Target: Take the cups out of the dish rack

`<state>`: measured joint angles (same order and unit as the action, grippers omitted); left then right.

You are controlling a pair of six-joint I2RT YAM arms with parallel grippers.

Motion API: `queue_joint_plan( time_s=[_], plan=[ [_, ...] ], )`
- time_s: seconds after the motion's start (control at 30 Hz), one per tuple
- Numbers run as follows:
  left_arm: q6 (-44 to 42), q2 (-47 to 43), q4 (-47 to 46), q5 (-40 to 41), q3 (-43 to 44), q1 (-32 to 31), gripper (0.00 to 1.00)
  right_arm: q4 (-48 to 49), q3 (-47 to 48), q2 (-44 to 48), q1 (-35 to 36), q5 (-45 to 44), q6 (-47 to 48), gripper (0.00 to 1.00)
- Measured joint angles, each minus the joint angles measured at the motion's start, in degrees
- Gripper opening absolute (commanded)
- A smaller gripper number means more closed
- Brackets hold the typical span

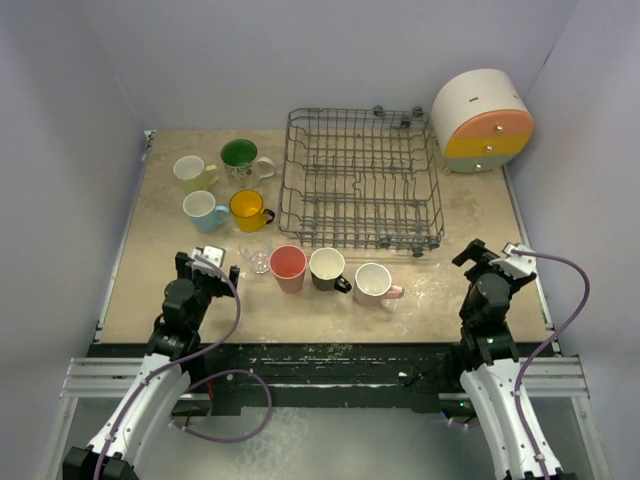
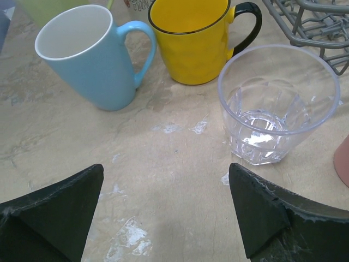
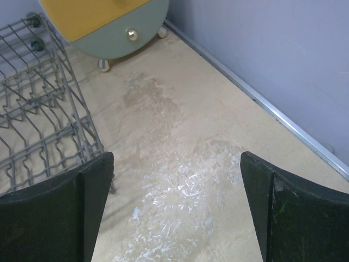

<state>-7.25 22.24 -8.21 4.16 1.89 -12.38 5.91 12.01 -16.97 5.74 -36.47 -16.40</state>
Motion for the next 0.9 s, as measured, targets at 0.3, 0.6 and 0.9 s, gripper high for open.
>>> queue_joint_plan(
  time_s=[0.3, 0.6, 0.9],
  plan=[
    [2.1, 3.7, -2.3, 4.8, 0.0, 0.0, 0.99, 6.7, -1.7, -17.0, 0.0, -0.1, 0.4, 1.0],
    [3.5, 4.5, -3.3, 8.0, 0.0, 0.0, 0.99, 9.6, -1.6, -18.0, 0.0, 3.8, 4.0, 1.0],
    [3.7, 4.6, -3.3, 8.3, 0.0, 0.0, 0.99, 11.8, -2.2, -11.1, 0.0, 28.7, 15.9, 1.0]
  ],
)
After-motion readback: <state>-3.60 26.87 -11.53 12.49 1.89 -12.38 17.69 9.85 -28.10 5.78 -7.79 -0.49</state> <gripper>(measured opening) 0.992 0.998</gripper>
